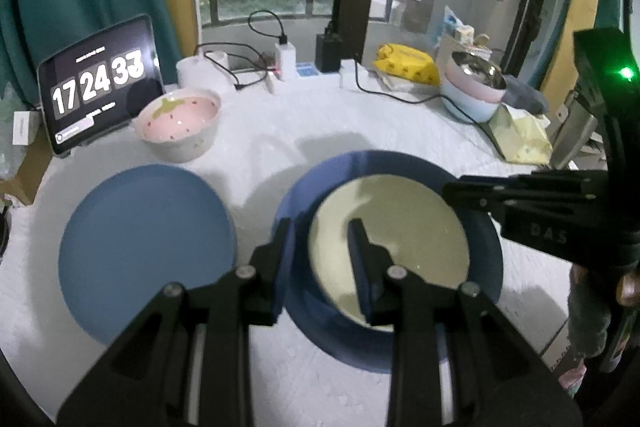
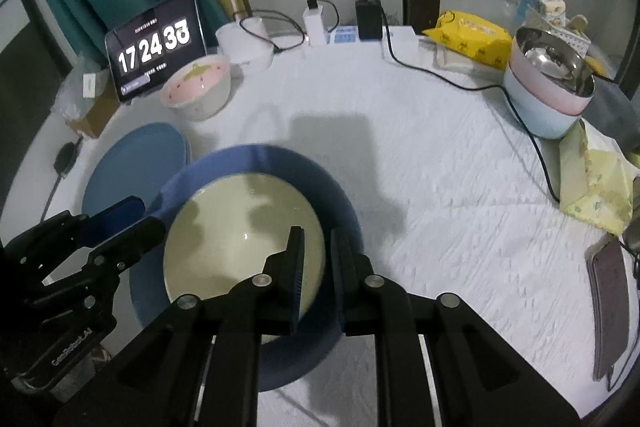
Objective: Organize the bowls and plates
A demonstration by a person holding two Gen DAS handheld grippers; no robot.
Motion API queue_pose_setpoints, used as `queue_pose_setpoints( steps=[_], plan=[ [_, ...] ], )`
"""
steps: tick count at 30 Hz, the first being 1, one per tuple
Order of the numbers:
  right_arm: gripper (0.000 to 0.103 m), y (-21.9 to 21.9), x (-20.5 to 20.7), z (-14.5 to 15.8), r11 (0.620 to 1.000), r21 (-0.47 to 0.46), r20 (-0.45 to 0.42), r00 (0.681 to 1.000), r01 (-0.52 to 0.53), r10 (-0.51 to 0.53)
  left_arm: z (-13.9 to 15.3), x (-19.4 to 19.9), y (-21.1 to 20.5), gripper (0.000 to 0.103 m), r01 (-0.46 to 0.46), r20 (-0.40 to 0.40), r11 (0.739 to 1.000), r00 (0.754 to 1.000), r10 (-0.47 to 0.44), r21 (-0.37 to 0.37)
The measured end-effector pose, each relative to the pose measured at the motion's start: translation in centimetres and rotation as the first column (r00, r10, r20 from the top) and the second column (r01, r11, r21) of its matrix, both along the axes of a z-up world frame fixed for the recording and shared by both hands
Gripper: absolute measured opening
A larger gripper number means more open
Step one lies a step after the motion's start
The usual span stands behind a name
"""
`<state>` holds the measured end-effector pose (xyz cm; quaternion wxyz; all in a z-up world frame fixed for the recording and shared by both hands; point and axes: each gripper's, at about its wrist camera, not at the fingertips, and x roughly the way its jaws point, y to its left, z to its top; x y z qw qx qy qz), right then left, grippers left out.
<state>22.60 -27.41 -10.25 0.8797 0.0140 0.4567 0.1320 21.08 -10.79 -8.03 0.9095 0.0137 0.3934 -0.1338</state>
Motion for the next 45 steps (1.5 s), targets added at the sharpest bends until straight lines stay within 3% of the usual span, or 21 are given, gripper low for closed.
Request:
queue_pose_setpoints(
  steps=[19, 24, 27, 30, 45],
  plan=[
    [0.015, 2.7, 1.6, 1.6, 0.999, -0.008, 0.029, 0.999, -0.045, 0.045, 1.8, 1.3, 2.8, 0.031, -0.065, 0.043, 0.996, 0.997, 0.067, -0.054],
    [0.023, 3.9, 2.4, 2.0, 0.998, -0.012, 0.029, 0.998, -0.058, 0.058, 2.2, 1.9, 4.4, 0.032, -0.1, 0.05, 0.992, 0.993, 0.104, -0.074],
    [0.023, 4.8, 2.8, 2.1, 0.997, -0.019, 0.031, 0.997, -0.069, 0.069, 2.4, 2.3, 5.5, 0.035, -0.116, 0.052, 0.99, 0.991, 0.121, -0.083],
    [0.023, 5.7, 3.3, 2.3, 0.996, -0.024, 0.029, 0.996, -0.081, 0.081, 2.6, 2.7, 6.6, 0.047, -0.133, 0.054, 0.986, 0.989, 0.139, -0.103],
    [0.024, 10.5, 6.0, 3.8, 0.993, -0.057, 0.082, 0.991, -0.103, 0.108, 3.0, 4.7, 11.5, 0.047, -0.203, 0.073, 0.971, 0.974, 0.214, -0.128]
  ],
)
